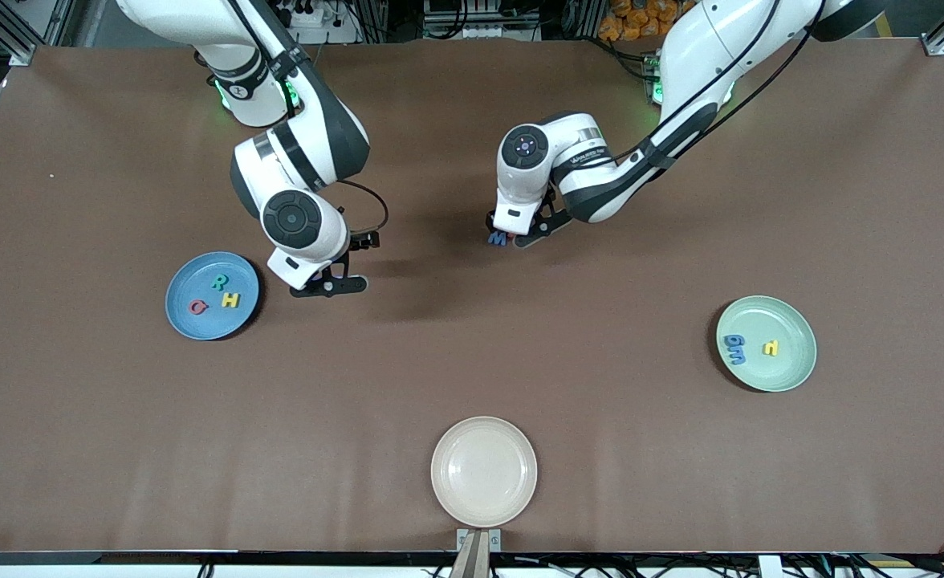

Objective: Sort uppercase to blue plate, lowercase to green plate
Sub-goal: 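Move both grippers back to the pink w and blue M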

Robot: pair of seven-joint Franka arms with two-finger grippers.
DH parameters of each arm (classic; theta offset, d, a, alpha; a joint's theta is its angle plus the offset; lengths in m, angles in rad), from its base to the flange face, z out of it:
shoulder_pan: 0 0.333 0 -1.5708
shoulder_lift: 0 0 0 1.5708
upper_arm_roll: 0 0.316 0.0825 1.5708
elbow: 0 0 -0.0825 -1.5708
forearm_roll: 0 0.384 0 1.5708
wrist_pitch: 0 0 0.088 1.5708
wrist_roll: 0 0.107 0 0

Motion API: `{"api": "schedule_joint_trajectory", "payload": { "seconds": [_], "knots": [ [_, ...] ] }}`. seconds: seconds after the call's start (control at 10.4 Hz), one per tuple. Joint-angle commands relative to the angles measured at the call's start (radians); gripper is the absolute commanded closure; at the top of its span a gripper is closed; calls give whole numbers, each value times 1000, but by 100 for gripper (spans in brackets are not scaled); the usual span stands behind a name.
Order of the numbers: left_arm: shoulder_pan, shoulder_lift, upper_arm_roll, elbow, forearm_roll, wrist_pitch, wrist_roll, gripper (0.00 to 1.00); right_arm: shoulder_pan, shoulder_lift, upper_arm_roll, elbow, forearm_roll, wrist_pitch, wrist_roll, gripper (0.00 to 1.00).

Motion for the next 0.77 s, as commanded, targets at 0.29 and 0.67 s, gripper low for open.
{"api": "schedule_joint_trajectory", "payload": {
  "seconds": [0.29,0.67],
  "knots": [
    [-14,32,36,6,-7,-12,-3,0,-11,-12,4,-16,16,3,2,1],
    [-17,48,79,-4,1,-12,7,0,-12,-7,4,-16,14,3,2,1]
  ]
}}
